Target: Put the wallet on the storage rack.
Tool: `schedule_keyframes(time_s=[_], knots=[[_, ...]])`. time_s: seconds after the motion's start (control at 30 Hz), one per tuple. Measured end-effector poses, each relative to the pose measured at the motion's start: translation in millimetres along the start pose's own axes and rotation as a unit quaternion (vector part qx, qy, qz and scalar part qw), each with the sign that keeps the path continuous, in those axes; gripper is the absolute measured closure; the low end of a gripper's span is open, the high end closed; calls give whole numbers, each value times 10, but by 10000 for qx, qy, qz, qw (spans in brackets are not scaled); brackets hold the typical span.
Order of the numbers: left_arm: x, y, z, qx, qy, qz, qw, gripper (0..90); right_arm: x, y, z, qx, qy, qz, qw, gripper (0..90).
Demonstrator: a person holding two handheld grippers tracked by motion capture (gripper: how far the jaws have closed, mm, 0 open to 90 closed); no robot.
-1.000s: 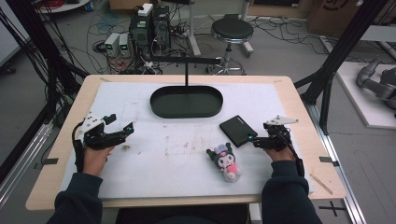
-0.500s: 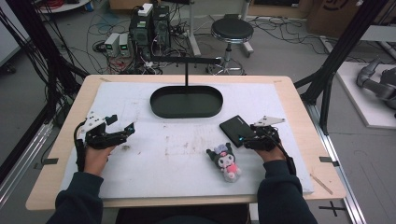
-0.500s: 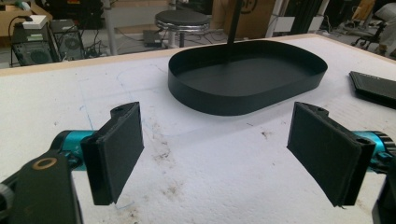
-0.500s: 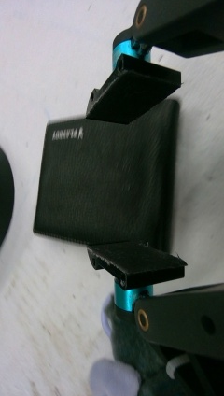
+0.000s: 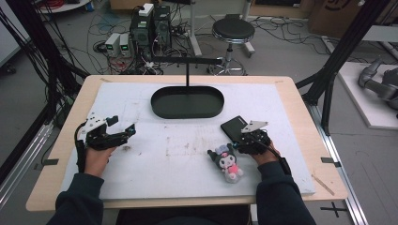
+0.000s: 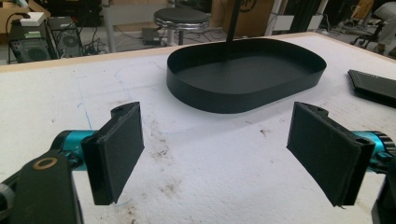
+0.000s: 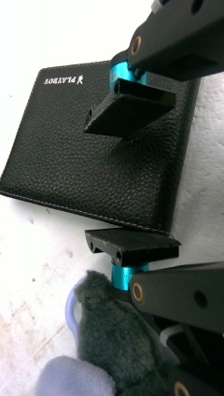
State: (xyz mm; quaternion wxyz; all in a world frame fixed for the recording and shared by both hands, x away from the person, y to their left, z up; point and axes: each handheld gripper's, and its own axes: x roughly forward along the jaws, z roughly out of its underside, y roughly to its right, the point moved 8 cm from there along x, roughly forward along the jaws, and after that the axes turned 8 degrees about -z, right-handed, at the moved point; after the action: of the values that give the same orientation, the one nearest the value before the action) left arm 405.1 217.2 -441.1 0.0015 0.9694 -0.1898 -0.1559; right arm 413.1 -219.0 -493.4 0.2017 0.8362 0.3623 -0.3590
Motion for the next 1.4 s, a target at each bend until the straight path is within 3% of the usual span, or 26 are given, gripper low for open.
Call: schedule_keyframes(time_s=[0.17, 0.3, 0.4, 0.5, 0.6, 0.63, 0.77, 0.8, 0.83, 0.87, 0.9, 0.93, 1.07, 1.17, 1.27, 1.3, 1.33, 1.4], knots=[[5, -2, 3, 0, -6, 12, 10000, 186, -37, 3, 0, 87, -64, 14, 9999, 638], [4, 0, 4, -11, -10, 20, 10000, 196, -51, -39, -23, -142, -139, 107, 9997, 779], [3, 1, 4, -14, -11, 32, 10000, 197, -64, -62, -44, -316, -191, 208, 9991, 838], [1, 0, 5, -23, -12, 37, 10000, 197, -80, -60, -58, -344, -173, 258, 9989, 855], [0, -6, 7, -20, -12, 33, 10000, 197, -156, -45, -107, -233, 49, 302, 9993, 868], [1, -6, 7, -17, -12, 36, 10000, 203, -247, -25, -156, -57, 324, 253, 9991, 876], [8, -6, 9, -23, -9, 41, 10000, 203, -460, 17, -239, 337, 854, 102, 9957, 887], [7, -7, 11, -18, -21, 46, 10000, 203, -460, 17, -239, 337, 854, 102, 9957, 887], [8, -7, 11, -26, -18, 47, 10000, 203, -511, 21, -253, 442, 968, 30, 9943, 888], [9, -10, 11, -35, -17, 42, 10000, 203, -602, 34, -268, 656, 1202, -141, 9905, 890], [9, -10, 11, -35, -17, 42, 10000, 203, -602, 34, -268, 656, 1202, -141, 9905, 890], [9, -8, 11, -36, -15, 51, 10000, 205, -667, 61, -258, 833, 1360, -216, 9870, 891], [13, -6, 10, -46, -7, 62, 10000, 206, -737, 116, -223, 1091, 1492, -230, 9825, 892], [15, -8, 10, -61, 0, 63, 10000, 206, -789, 231, -154, 1375, 1489, 25, 9792, 893], [16, -8, 12, -68, -3, 62, 10000, 206, -802, 286, -121, 1428, 1464, 201, 9787, 894], [15, -7, 11, -63, -4, 64, 10000, 206, -821, 332, -99, 1445, 1408, 435, 9785, 894], [15, -6, 11, -66, -1, 67, 10000, 206, -821, 332, -99, 1445, 1408, 435, 9785, 894], [14, -8, 12, -54, -10, 67, 10000, 206, -837, 376, -83, 1444, 1391, 652, 9775, 894]])
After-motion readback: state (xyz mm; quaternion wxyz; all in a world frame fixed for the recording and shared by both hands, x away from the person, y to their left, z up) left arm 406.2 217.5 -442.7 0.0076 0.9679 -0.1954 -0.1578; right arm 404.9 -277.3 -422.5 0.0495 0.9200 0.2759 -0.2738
